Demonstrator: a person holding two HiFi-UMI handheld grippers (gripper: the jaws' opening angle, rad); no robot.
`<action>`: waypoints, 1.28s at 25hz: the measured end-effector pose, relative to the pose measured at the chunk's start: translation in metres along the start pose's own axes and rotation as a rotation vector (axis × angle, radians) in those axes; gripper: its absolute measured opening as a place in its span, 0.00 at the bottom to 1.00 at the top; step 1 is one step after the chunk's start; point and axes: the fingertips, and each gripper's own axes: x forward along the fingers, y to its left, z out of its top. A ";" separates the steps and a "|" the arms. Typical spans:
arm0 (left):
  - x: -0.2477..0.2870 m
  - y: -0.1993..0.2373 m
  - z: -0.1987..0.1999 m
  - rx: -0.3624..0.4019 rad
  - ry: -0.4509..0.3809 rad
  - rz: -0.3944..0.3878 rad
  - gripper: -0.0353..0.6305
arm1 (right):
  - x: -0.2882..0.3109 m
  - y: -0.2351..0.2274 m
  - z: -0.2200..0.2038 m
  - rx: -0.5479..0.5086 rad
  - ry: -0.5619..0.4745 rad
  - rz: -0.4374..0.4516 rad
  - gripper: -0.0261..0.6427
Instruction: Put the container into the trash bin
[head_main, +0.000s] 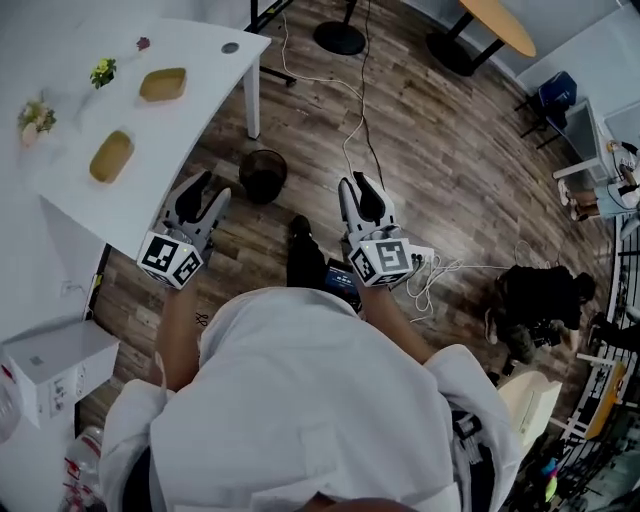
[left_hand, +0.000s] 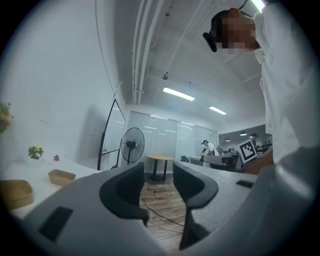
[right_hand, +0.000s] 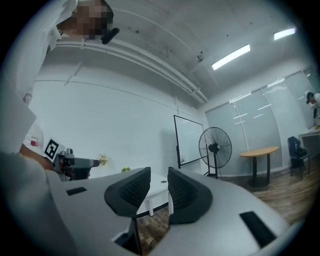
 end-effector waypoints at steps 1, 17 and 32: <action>0.008 0.011 -0.002 -0.012 0.008 0.015 0.32 | 0.016 -0.005 -0.003 0.006 -0.001 0.017 0.23; 0.138 0.170 0.027 -0.263 -0.087 0.362 0.32 | 0.257 -0.135 0.010 -0.003 -0.005 0.309 0.22; 0.092 0.277 -0.015 -0.342 0.004 0.729 0.32 | 0.393 -0.119 -0.015 0.017 0.018 0.473 0.22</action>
